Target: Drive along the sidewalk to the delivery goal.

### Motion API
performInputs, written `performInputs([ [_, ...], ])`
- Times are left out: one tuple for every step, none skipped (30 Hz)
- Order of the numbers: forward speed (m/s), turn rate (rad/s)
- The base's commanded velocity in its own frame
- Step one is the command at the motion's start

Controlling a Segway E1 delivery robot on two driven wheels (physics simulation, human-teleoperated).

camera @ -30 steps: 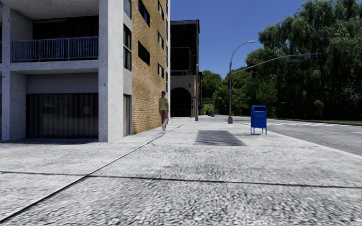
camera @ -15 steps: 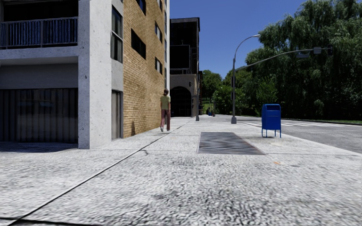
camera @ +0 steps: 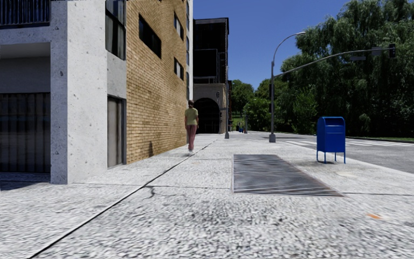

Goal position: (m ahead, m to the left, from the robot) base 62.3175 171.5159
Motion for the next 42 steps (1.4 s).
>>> performInputs([
  [2.0, 0.0],
  [2.0, 0.0],
  [2.0, -0.7],
  [2.0, -0.7],
  [2.0, -1.2],
  [2.0, -1.2],
  [2.0, -1.2],
  [2.0, -1.2],
  [2.0, -1.2],
  [2.0, -1.2],
  [2.0, -0.37],
  [2.0, -0.01],
  [2.0, 0.0],
  [2.0, 0.0],
  [2.0, 0.0],
  [2.0, 0.0],
  [2.0, 0.0],
  [2.0, 0.0],
  [2.0, 0.0],
  [2.0, 0.0],
  [2.0, 0.0],
  [2.0, 0.0],
  [2.0, 0.0],
  [2.0, 0.0],
  [2.0, 0.0],
  [2.0, 0.0],
  [2.0, 0.0],
  [2.0, 0.0],
  [2.0, 0.0],
  [2.0, 0.0],
  [2.0, 0.0],
  [2.0, 0.0],
  [2.0, 0.0],
  [2.0, 0.0],
  [2.0, 0.0],
  [2.0, 0.0],
  [2.0, 0.0],
  [2.0, 0.0],
  [2.0, 0.0],
  [2.0, 0.0],
  [2.0, 0.0],
  [2.0, 0.0],
])
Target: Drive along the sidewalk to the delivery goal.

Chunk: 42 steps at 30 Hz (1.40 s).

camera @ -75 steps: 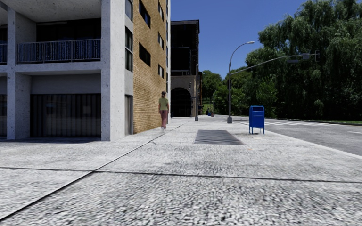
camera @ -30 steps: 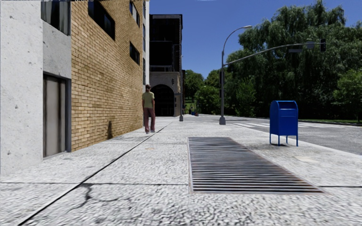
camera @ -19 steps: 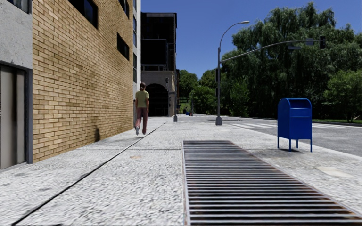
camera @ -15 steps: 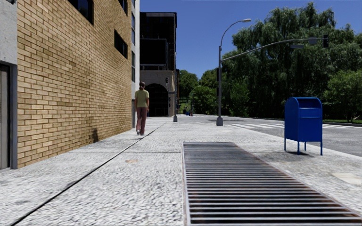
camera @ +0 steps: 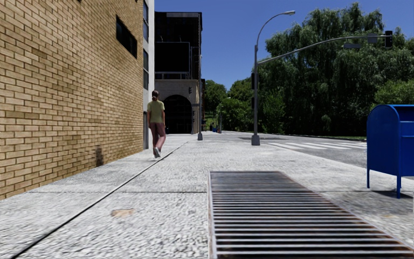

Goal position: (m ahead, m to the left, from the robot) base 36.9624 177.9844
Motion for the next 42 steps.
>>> performInputs([
  [2.0, 0.0],
  [2.0, 0.0],
  [2.0, 0.0],
  [2.0, 0.0],
  [2.0, 0.0],
  [2.0, 0.0],
  [2.0, 0.0],
  [2.0, 0.0],
  [2.0, 0.0],
  [2.0, 0.0],
  [2.0, -0.06],
  [2.0, -0.55],
  [2.0, -0.98],
  [2.0, -0.98],
  [2.0, -1.01],
  [2.0, -1.02],
  [2.0, -0.56],
  [2.0, -0.05],
  [2.0, -0.05],
  [2.0, 0.0],
  [2.0, 0.0],
  [2.0, 0.0],
  [2.0, 0.0],
  [2.0, 0.0],
  [2.0, 0.0],
  [2.0, 0.0],
  [2.0, 0.0],
  [2.0, 0.0],
  [2.0, 0.0],
  [2.0, 0.0],
  [2.0, 0.0],
  [2.0, 0.0],
  [2.0, 0.0],
  [2.0, 0.0],
  [2.0, 0.0],
  [2.0, 0.0],
  [2.0, 0.0],
  [2.0, 0.12],
  [2.0, 0.25],
  [2.0, 0.47],
  [2.0, 0.47],
  [2.0, 0.58],
])
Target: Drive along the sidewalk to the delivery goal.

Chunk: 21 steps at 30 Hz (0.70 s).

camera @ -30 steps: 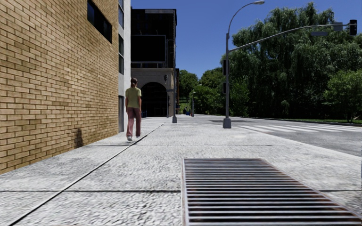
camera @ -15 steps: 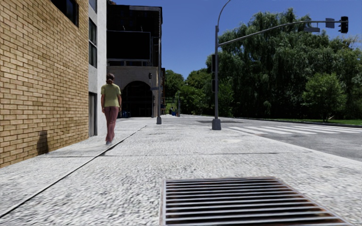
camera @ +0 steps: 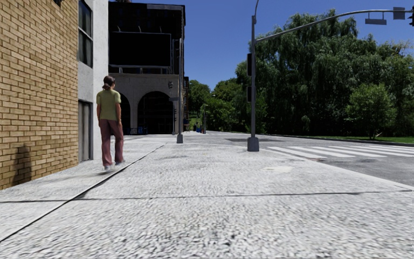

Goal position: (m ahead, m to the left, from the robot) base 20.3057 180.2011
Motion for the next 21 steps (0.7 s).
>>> performInputs([
  [2.0, 0.61],
  [2.0, 0.6],
  [2.0, 0.09],
  [2.0, 0.09],
  [2.0, 0.02],
  [2.0, 0.0],
  [2.0, 0.0],
  [2.0, 0.0],
  [2.0, 0.0],
  [2.0, 0.0],
  [2.0, 0.0],
  [2.0, 0.0],
  [2.0, 0.0],
  [2.0, 0.0],
  [2.0, 0.0],
  [2.0, 0.0],
  [2.0, 0.0],
  [2.0, 0.0],
  [2.0, 0.0],
  [2.0, 0.0],
  [2.0, 0.0],
])
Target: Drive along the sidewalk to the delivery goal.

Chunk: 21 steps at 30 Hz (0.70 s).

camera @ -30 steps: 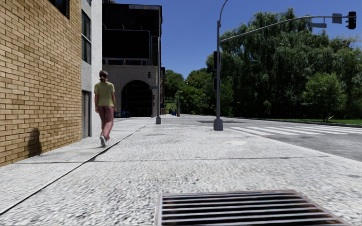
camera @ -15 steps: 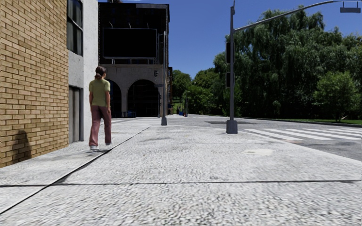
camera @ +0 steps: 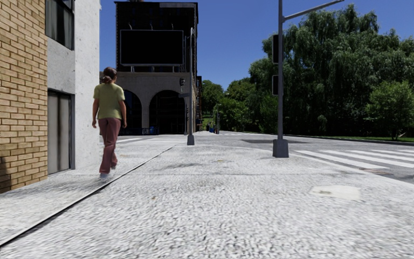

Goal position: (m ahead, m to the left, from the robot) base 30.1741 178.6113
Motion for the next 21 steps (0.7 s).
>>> performInputs([
  [2.0, 0.0],
  [2.0, 0.0],
  [2.0, 0.0],
  [2.0, 0.0],
  [2.0, 0.0],
  [2.0, 0.0],
  [2.0, 0.0],
  [2.0, 0.0],
  [2.0, 0.0],
  [2.0, 0.0],
  [2.0, 0.0],
  [2.0, 0.0],
  [2.0, 0.0],
  [2.0, 0.0],
  [2.0, 0.0],
  [2.0, 0.0],
  [2.0, 0.0],
  [2.0, 0.0],
  [2.0, 0.0],
  [2.0, 0.0],
  [2.0, 0.0],
])
